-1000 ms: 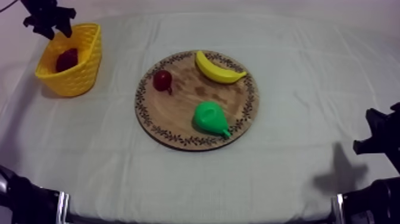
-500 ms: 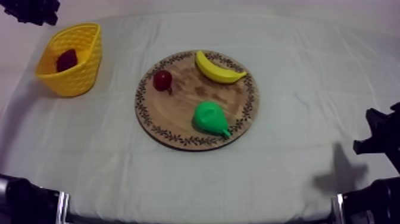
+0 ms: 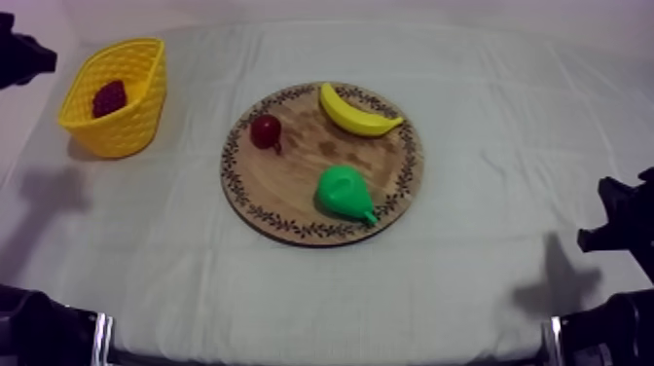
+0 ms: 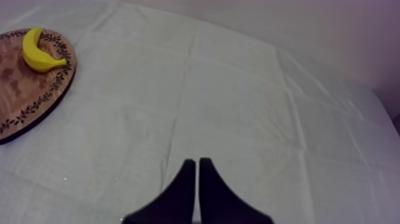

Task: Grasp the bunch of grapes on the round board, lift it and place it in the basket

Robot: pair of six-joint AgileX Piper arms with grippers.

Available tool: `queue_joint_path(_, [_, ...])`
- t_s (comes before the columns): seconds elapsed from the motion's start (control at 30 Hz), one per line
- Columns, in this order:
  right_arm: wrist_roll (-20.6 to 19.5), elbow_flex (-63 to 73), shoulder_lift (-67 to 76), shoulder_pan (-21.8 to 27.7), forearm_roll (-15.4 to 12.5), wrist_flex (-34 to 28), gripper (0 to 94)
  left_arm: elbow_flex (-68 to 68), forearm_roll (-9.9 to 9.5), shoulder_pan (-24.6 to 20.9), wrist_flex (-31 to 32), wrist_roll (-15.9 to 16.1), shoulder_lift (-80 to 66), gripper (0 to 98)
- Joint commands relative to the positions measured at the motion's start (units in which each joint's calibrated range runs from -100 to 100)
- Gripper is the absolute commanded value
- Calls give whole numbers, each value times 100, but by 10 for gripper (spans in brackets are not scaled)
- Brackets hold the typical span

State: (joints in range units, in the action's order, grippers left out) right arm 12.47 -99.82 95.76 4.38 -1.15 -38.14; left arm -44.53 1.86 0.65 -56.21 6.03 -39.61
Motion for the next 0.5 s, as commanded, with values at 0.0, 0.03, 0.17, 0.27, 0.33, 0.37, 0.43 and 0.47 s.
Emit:
queue_joint_path(0.0, [1, 4, 0, -1, 0, 0, 3, -961, 56, -6, 311, 34, -1504, 43])
queue_joint_path(0.03, [1, 4, 0, -1, 0, 0, 3, -1182, 92, -7, 400, 56, -1797, 31])
queue_joint_path(0.17, [1, 4, 0, -1, 0, 0, 3, -1973, 200, 68, 709, 123, -2793, 8])
queue_joint_path(0.27, [1, 4, 0, -1, 0, 0, 3, -2495, 237, 171, 924, 110, -3376, 3])
queue_joint_path(0.33, [1, 4, 0, -1, 0, 0, 3, -2832, 242, 234, 1051, 67, -3694, 1])
queue_joint_path(0.37, [1, 4, 0, -1, 0, 0, 3, -2994, 239, 258, 1097, 38, -3839, 1])
queue_joint_path(0.43, [1, 4, 0, -1, 0, 0, 3, -3309, 222, 304, 1153, -19, -4124, 0])
queue_joint_path(0.47, [1, 4, 0, -1, 0, 0, 3, -3465, 206, 329, 1166, -56, -4264, 0])
